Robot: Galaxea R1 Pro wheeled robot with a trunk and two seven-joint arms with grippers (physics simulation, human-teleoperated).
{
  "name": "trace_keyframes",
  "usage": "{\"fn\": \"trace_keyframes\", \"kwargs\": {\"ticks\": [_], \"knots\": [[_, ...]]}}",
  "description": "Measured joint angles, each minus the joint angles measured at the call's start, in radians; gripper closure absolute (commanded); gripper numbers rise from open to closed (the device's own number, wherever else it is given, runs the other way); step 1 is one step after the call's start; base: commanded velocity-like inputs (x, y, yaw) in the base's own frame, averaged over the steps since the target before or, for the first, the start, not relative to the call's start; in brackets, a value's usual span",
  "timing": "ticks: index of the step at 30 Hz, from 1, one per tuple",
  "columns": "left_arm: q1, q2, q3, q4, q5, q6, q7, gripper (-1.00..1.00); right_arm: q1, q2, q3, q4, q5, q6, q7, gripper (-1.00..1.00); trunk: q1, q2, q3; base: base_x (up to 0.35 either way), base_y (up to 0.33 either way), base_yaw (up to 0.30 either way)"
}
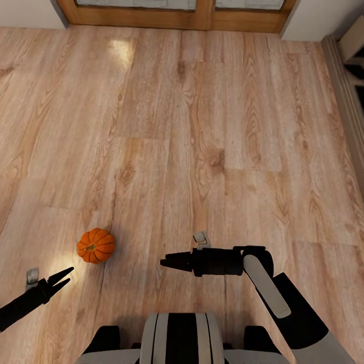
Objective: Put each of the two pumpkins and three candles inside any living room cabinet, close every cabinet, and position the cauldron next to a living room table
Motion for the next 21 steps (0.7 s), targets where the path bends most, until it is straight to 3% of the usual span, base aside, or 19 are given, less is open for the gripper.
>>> {"fn": "trace_keyframes", "kwargs": {"ticks": [10,16,21], "knots": [[-0.001,0.000,-0.002,-0.003,-0.001,0.000,0.000,-1.00,0.000,0.001,0.001,0.000,0.008,0.000,0.000,-1.00,0.004,-0.002,-0.039,0.000,0.000,0.000],[0.000,0.000,-0.002,-0.008,-0.001,0.000,-0.001,-1.00,0.000,0.002,0.000,0.000,0.010,0.000,-0.001,-1.00,0.004,-0.002,-0.039,0.000,0.000,0.000],[0.000,0.001,-0.002,-0.008,-0.003,-0.002,-0.038,-1.00,0.000,0.002,0.000,0.000,0.010,0.000,-0.001,-1.00,0.004,-0.002,-0.039,0.081,-0.028,0.000]]}}
